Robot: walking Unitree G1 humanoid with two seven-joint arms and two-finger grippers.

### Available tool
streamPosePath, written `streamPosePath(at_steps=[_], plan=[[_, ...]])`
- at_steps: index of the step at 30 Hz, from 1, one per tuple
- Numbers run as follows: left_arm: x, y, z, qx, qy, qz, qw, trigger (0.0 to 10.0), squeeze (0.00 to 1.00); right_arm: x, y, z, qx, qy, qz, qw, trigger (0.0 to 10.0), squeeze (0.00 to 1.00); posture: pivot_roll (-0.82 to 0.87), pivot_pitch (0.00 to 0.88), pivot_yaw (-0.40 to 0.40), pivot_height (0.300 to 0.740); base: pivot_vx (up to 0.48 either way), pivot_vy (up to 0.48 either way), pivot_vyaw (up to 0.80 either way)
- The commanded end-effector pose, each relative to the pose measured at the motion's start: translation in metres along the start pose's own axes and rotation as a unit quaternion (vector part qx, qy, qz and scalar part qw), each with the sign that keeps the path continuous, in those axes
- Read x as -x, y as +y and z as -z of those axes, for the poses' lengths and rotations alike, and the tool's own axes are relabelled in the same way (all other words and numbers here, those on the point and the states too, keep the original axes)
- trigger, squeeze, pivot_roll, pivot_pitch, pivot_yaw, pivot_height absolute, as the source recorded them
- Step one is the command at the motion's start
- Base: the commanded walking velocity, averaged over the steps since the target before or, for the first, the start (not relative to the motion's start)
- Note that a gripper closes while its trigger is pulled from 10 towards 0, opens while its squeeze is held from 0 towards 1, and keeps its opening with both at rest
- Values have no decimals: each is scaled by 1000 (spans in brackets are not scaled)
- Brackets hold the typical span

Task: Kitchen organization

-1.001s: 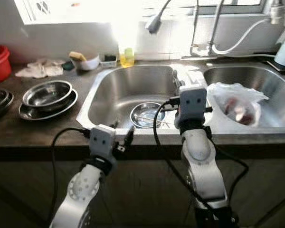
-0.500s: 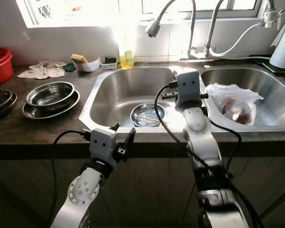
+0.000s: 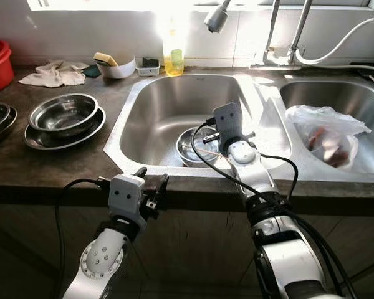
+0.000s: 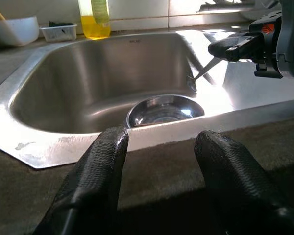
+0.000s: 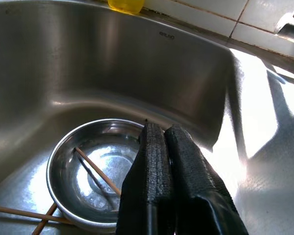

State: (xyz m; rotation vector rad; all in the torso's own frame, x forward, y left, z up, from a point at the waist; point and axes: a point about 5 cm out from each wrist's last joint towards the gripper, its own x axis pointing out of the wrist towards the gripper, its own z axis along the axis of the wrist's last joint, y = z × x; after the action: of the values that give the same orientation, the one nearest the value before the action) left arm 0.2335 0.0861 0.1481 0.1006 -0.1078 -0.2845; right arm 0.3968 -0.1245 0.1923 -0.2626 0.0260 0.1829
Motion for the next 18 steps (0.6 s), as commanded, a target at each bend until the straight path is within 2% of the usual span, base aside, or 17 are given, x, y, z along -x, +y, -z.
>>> streamPosePath(at_steps=[1, 4, 5, 12, 17, 18], plan=[[3, -1, -5, -4, -6, -2, 1000, 10000, 0, -2, -4, -6, 3, -10, 2, 1000, 10000, 0, 89, 153, -34, 740, 0, 0, 0], [3, -1, -6, -4, -4, -2, 1000, 10000, 0, -2, -5, -5, 2, -8, 3, 1000, 10000, 0, 89, 155, -33, 740, 0, 0, 0], [3, 0, -6, -4, -3, -3, 1000, 10000, 0, -2, -5, -3, 2, -7, 4, 1000, 10000, 1000, 92, 162, -26, 740, 0, 0, 0], [8, -4, -5, -2, 4, 10, 1000, 10000, 0, 1, -4, -1, -9, -16, 8, 1000, 10000, 1000, 91, 163, -26, 740, 0, 0, 0], [6, -6, -4, 4, 5, 7, 1000, 10000, 0, 4, -5, -3, -8, -28, 19, 999, 10000, 1000, 91, 149, -31, 740, 0, 0, 0], [4, -6, -5, 5, 3, 6, 1000, 10000, 0, 5, -6, -4, -9, -37, 22, 999, 10000, 710, 93, 140, -33, 740, 0, 0, 0]])
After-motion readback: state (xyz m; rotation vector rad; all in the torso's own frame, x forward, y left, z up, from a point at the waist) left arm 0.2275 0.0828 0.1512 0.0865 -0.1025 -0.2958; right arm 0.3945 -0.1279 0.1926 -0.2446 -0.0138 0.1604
